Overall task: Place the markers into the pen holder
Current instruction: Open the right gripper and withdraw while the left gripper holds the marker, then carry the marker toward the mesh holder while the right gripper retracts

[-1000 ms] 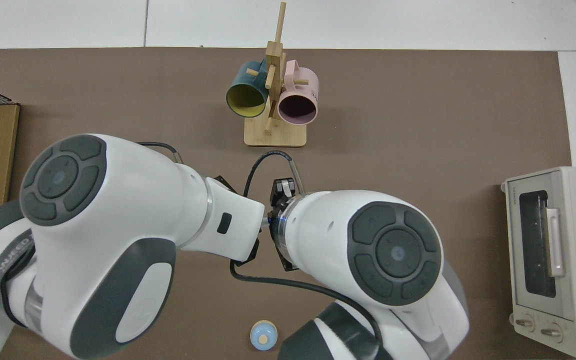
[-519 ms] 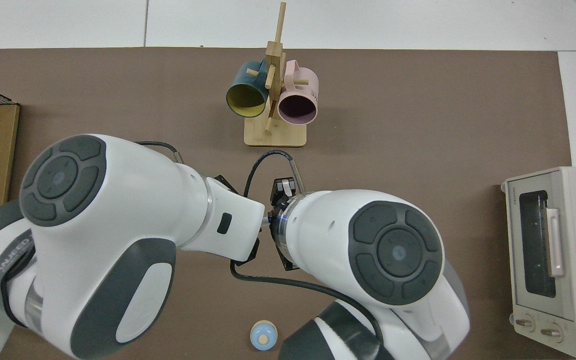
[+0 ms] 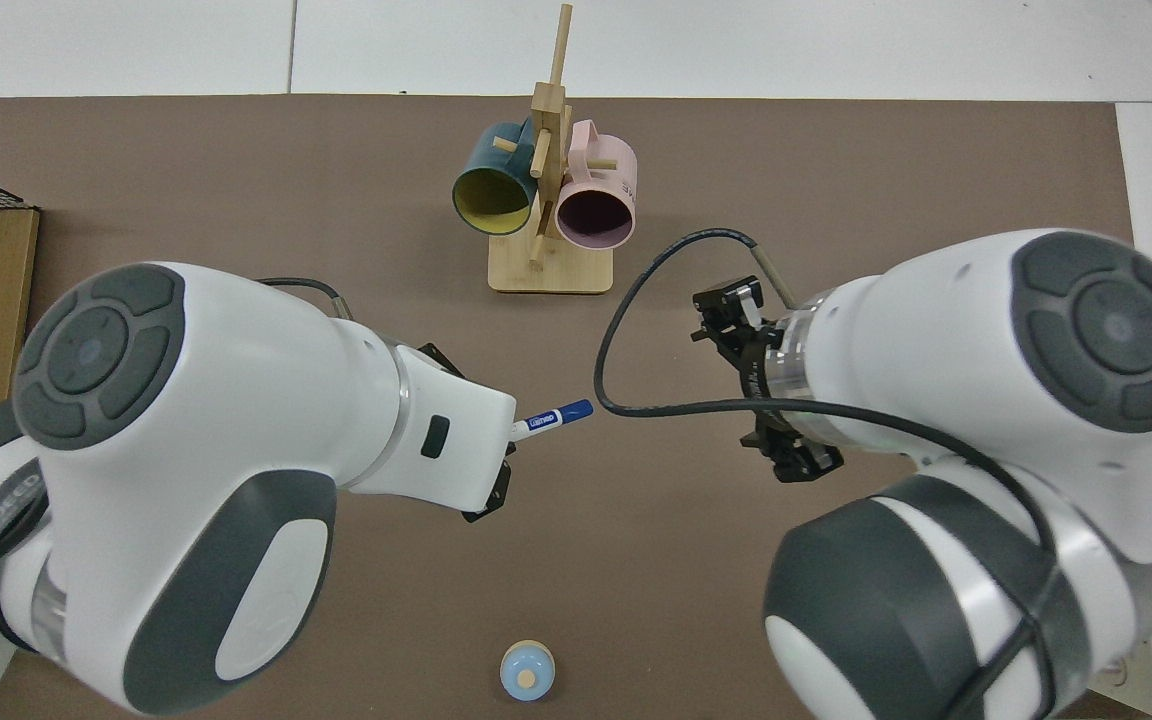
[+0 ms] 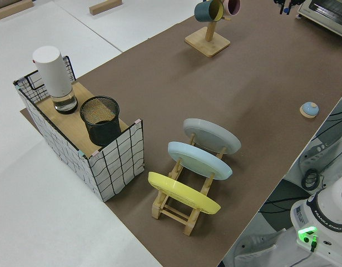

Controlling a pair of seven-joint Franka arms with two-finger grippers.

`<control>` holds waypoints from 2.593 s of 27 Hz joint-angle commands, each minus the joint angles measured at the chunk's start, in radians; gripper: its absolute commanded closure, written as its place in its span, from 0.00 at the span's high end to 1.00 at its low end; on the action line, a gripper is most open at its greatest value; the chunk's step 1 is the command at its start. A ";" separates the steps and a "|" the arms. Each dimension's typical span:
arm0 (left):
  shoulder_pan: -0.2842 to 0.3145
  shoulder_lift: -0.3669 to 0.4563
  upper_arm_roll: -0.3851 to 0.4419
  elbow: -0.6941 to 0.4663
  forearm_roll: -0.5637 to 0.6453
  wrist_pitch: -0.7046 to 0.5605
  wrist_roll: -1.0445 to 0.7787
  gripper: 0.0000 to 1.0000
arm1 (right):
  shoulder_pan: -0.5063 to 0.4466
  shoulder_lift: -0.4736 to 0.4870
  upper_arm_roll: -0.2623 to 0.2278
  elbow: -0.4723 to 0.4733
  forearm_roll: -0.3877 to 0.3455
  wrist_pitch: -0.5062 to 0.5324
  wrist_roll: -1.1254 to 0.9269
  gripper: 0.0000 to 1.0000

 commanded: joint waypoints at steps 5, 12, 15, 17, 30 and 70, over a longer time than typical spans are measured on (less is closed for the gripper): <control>0.005 -0.030 0.004 -0.012 0.052 -0.003 -0.013 0.00 | -0.109 -0.037 0.012 0.085 -0.032 -0.178 -0.478 1.00; 0.008 -0.041 0.009 -0.009 0.095 -0.034 -0.016 0.00 | -0.094 -0.043 0.027 0.104 -0.069 -0.200 -0.745 1.00; 0.025 -0.045 0.009 -0.004 0.111 -0.065 -0.016 0.00 | -0.091 -0.043 0.036 0.106 -0.066 -0.204 -0.812 1.00; 0.036 -0.048 0.009 0.005 0.111 -0.080 -0.016 0.00 | -0.092 -0.043 0.061 0.106 -0.058 -0.213 -0.852 1.00; 0.109 -0.048 0.009 0.086 0.233 -0.218 -0.014 0.00 | -0.105 -0.065 0.070 0.106 -0.076 -0.313 -1.139 1.00; 0.465 0.036 0.032 0.323 0.943 -0.356 0.605 0.00 | -0.178 -0.074 0.067 0.093 -0.078 -0.319 -1.134 1.00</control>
